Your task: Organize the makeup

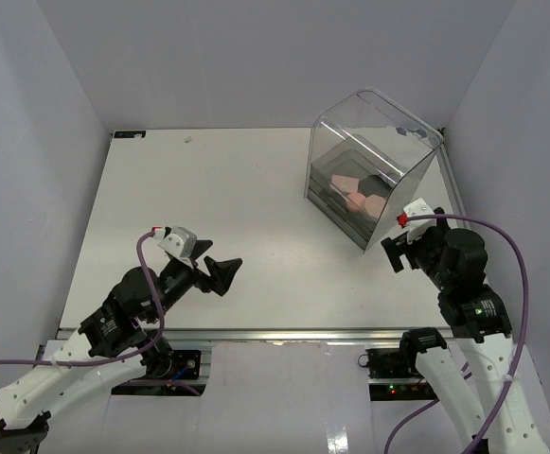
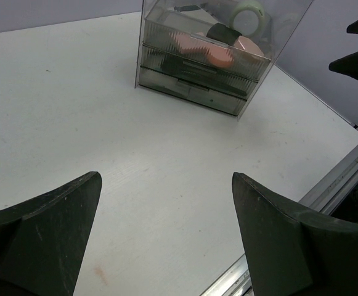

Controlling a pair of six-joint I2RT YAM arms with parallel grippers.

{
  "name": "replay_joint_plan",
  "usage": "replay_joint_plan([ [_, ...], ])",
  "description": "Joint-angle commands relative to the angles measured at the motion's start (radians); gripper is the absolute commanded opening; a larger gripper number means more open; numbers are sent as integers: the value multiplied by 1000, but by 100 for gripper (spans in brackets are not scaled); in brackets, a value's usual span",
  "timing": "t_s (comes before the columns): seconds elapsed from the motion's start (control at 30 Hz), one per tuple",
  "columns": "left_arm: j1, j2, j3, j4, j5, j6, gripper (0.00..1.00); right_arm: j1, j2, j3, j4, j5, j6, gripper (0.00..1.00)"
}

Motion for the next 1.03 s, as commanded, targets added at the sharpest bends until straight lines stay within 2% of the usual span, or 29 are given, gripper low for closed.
replay_joint_plan([
  [0.0,5,16,-5,19,25,6,98,-46,-27,-57,94,209,74,90],
  [0.37,4,34,-3,5,-8,4,98,-64,-58,-191,261,450,118,90],
  [0.57,3,53,-5,0,-27,3,98,-64,-50,-248,346,520,141,90],
  [1.0,5,91,-8,-5,-89,3,98,-64,-39,-298,429,536,133,90],
])
